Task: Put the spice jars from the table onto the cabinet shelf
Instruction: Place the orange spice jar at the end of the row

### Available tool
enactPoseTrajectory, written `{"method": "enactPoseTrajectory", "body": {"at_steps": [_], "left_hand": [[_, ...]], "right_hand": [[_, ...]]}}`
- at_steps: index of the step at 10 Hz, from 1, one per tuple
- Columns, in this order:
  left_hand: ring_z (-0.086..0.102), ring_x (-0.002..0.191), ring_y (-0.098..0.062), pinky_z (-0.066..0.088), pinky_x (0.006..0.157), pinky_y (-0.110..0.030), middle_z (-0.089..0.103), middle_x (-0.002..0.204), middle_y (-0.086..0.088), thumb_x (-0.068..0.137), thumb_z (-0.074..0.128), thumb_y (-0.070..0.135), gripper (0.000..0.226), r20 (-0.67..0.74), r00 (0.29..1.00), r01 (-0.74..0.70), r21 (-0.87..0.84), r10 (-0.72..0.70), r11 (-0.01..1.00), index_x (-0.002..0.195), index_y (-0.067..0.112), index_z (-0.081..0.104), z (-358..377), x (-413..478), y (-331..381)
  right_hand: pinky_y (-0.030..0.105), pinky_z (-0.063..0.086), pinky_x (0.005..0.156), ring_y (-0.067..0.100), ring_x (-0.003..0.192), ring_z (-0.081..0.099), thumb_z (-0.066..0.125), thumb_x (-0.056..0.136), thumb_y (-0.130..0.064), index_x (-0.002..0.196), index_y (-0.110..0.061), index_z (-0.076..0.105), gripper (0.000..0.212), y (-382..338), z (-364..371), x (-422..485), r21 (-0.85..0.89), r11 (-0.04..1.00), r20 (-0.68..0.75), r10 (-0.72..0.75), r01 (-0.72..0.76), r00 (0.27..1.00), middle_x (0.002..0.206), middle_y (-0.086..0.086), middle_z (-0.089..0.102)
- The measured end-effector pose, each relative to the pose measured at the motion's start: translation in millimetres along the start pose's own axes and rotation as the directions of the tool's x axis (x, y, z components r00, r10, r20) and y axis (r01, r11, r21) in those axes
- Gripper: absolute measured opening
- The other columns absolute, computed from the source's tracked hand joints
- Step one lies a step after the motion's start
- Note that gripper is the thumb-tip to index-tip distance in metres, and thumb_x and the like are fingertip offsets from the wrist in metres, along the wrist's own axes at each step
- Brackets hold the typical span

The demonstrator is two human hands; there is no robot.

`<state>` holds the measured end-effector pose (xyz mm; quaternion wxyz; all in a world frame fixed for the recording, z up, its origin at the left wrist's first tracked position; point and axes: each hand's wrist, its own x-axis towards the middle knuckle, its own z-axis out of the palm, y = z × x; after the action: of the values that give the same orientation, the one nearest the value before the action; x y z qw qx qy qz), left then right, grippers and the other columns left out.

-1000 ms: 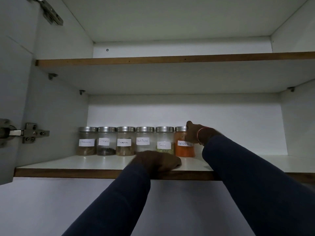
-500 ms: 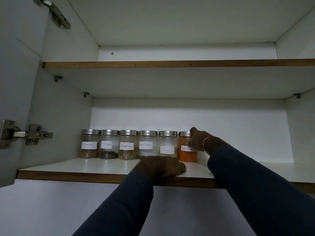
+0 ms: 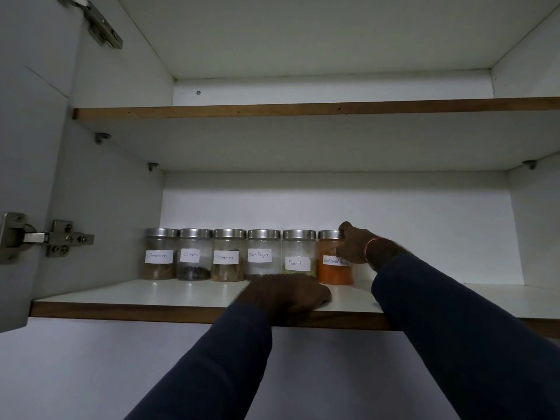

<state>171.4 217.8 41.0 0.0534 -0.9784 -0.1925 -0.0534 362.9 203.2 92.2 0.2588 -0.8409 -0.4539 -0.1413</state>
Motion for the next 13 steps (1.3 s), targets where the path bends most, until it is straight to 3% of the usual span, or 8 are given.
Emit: {"method": "enactPoseTrajectory", "body": {"at_steps": [3,4,6,7,9,10,12,13], "left_hand": [[0.040,0.132,-0.031,0.031,0.112,-0.036,0.041,0.144,-0.019,0.103,0.032,0.016,0.039,0.000,0.997,0.078,-0.137,-0.078,0.988,0.139,0.003,0.040,1.0,-0.5,0.2],[0.036,0.135,-0.028,0.028,0.108,-0.030,0.037,0.148,-0.017,0.105,0.028,0.020,0.041,-0.015,0.995,0.095,-0.184,-0.100,0.978,0.143,0.005,0.036,-1.1,-3.5,2.3],[0.047,0.127,-0.027,0.036,0.060,-0.017,0.044,0.145,-0.019,0.102,0.039,0.025,0.044,-0.043,0.973,0.194,-0.390,-0.228,0.900,0.139,0.001,0.043,0.9,-3.9,7.9],[0.046,0.126,-0.028,0.035,0.085,-0.028,0.038,0.148,-0.022,0.105,0.030,0.021,0.044,-0.047,0.979,0.170,-0.358,-0.199,0.918,0.141,-0.003,0.037,-1.5,-6.3,11.2],[0.055,0.106,-0.025,0.037,0.077,-0.031,0.039,0.147,-0.020,0.104,0.034,0.025,0.045,-0.064,0.979,0.165,-0.328,-0.196,0.930,0.140,0.000,0.039,0.9,-7.1,6.8],[0.043,0.065,-0.005,0.036,0.058,-0.018,0.051,0.139,-0.018,0.098,0.047,0.029,0.044,-0.083,0.971,0.161,-0.473,-0.226,0.866,0.134,0.003,0.050,3.3,-3.8,4.8],[0.050,0.127,-0.030,0.032,0.058,-0.015,0.051,0.139,-0.017,0.098,0.045,0.031,0.045,-0.070,0.963,0.195,-0.486,-0.260,0.852,0.134,0.003,0.050,3.2,1.1,2.8],[0.048,0.129,-0.032,0.032,0.057,-0.015,0.051,0.139,-0.018,0.099,0.043,0.030,0.045,-0.047,0.963,0.207,-0.497,-0.264,0.843,0.134,0.002,0.049,2.9,1.7,3.8]], "right_hand": [[0.047,0.042,0.103,0.035,0.125,0.050,0.065,0.083,-0.047,0.151,-0.025,0.017,0.085,9.0,1.5,2.1,0.053,0.997,-0.010,-0.054,0.054,0.999,0.142,0.012,0.049],[0.061,0.017,0.114,0.032,0.144,0.025,0.057,0.086,-0.055,0.151,-0.040,0.012,0.081,-1.8,-0.2,-0.7,-0.151,0.968,-0.145,-0.221,0.199,0.965,0.155,0.006,0.034],[0.059,0.000,0.116,0.022,0.150,0.005,0.041,0.097,-0.045,0.151,-0.041,0.017,0.059,-34.1,15.0,-8.0,-0.359,0.839,0.025,-0.430,0.410,0.902,0.159,-0.003,0.027],[0.056,0.001,0.117,0.019,0.151,0.005,0.039,0.100,-0.039,0.151,-0.038,0.020,0.055,-32.4,13.9,-8.0,-0.354,0.842,0.052,-0.416,0.406,0.908,0.161,-0.004,0.019],[0.049,0.014,0.115,0.016,0.144,0.024,0.041,0.098,-0.024,0.148,-0.032,0.029,0.052,-24.6,15.2,-3.4,-0.253,0.859,0.041,-0.450,0.445,0.892,0.153,-0.006,0.035],[0.051,0.011,0.118,0.020,0.147,0.020,0.042,0.098,-0.025,0.151,-0.031,0.022,0.057,-25.9,11.7,-8.8,-0.215,0.878,0.025,-0.432,0.427,0.902,0.159,0.000,0.026],[0.052,0.040,0.105,0.040,0.130,0.042,0.044,0.096,-0.034,0.151,-0.031,0.020,0.060,-11.4,5.5,-6.8,-0.103,0.988,-0.104,-0.122,0.111,0.987,0.149,0.017,0.032],[0.048,0.044,0.102,0.041,0.125,0.047,0.046,0.098,-0.023,0.152,-0.029,0.021,0.060,-7.3,7.9,-3.3,-0.092,0.989,-0.010,-0.118,0.117,0.993,0.144,0.018,0.036]]}}
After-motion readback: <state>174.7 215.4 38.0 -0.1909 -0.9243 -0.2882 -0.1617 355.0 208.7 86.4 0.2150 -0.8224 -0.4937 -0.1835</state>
